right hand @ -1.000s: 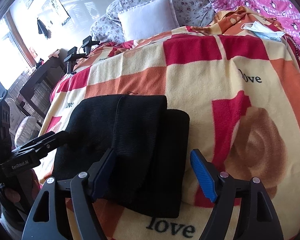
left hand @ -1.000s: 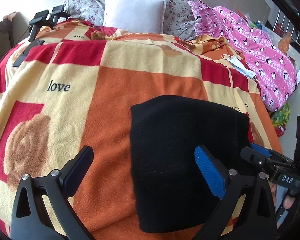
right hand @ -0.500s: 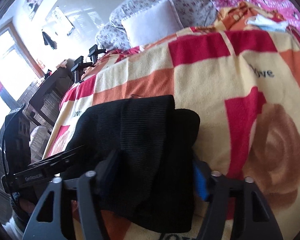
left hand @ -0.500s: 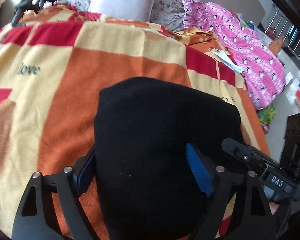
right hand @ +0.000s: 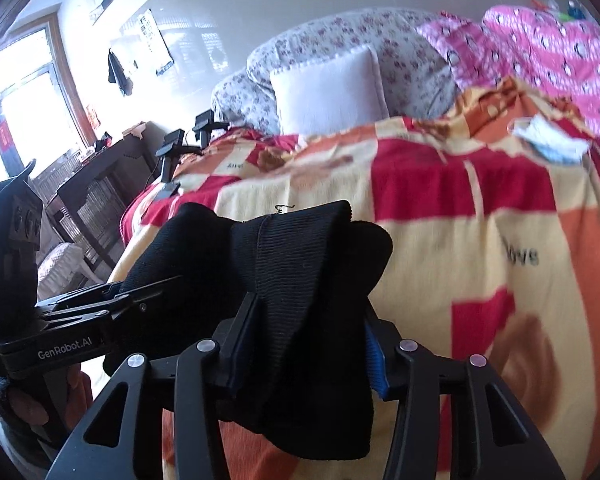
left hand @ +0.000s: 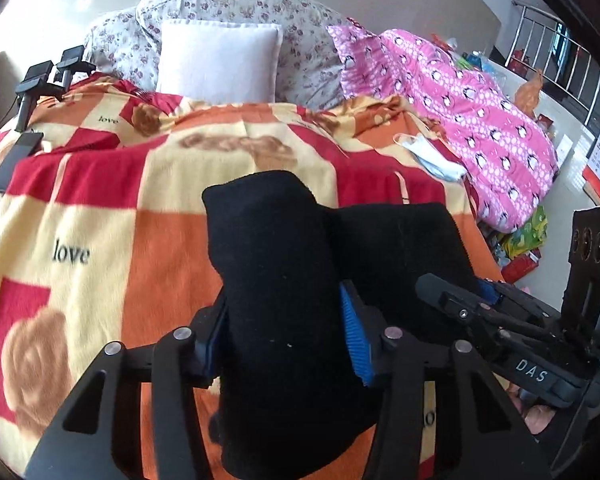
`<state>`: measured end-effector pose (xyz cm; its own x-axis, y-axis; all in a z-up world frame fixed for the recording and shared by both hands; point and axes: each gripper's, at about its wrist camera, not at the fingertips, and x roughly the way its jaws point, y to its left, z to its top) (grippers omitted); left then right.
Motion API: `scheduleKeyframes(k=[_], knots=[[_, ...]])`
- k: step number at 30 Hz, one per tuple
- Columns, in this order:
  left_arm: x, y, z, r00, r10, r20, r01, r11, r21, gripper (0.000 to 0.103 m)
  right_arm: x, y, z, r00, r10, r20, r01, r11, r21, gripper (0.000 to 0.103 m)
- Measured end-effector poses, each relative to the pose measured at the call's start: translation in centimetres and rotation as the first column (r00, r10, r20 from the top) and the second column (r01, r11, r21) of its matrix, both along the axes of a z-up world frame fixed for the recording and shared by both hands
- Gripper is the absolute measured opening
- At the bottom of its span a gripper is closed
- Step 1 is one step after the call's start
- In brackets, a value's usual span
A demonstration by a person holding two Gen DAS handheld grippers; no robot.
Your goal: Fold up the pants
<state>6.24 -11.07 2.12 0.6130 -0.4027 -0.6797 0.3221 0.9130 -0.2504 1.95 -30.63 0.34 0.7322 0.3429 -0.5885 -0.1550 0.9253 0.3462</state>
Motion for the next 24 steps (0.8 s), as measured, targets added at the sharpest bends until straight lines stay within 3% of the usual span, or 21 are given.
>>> scheduleKeyframes(k=[4, 8, 10, 12, 15, 17, 19, 22, 24], knots=[[2.0, -0.4, -0.8, 1.000, 0.011, -0.014, -0.011, 1.000, 0.018, 0.048, 2.5, -0.5, -0.4, 1.000, -0.006, -0.013, 0.006, 1.000, 0.002, 0.047], [4.4, -0.7, -4.2, 0.996, 0.041, -0.079, -0.037, 0.998, 0.055, 0.050, 5.1, -1.6, -3.3, 0.996, -0.023, -0.086, 0.024, 1.000, 0.009, 0.050], [5.4, -0.3, -6.2, 0.993, 0.071, -0.095, -0.064, 0.995, 0.079, 0.061, 6.4, -2.2, -5.6, 0.986, -0.076, -0.147, 0.069, 0.996, -0.048, 0.052], [5.6, 0.4, -6.7, 0.991, 0.087, -0.101, -0.082, 0.995, 0.053, 0.077, 6.7, -3.4, -6.9, 0.985, -0.079, -0.153, 0.082, 0.997, 0.014, 0.065], [5.7, 0.6, -6.2, 0.991, 0.087, -0.104, -0.080, 0.994, 0.068, 0.077, 6.1, -3.6, -6.2, 0.986, -0.084, -0.141, 0.085, 0.996, -0.002, 0.065], [5.2, 0.0, -5.3, 0.994, 0.095, -0.060, -0.087, 0.988, 0.123, 0.077, 5.2, -3.4, -4.7, 0.988, -0.103, -0.114, 0.098, 0.994, -0.049, 0.065], [4.8, -0.3, -4.4, 0.995, 0.097, -0.018, -0.093, 0.984, 0.154, 0.077, 4.2, -3.1, -3.0, 0.995, -0.072, -0.069, 0.070, 0.997, -0.030, 0.065], [4.7, -0.6, -3.8, 0.993, 0.117, 0.026, -0.119, 0.976, 0.183, 0.077, 3.1, -1.6, -1.1, 1.000, -0.015, -0.023, 0.014, 0.999, -0.035, 0.055], [4.8, -0.9, -3.9, 0.991, 0.125, 0.038, -0.130, 0.971, 0.198, 0.077, 2.7, -0.3, -0.7, 0.999, 0.030, -0.021, -0.031, 0.998, -0.054, 0.032]])
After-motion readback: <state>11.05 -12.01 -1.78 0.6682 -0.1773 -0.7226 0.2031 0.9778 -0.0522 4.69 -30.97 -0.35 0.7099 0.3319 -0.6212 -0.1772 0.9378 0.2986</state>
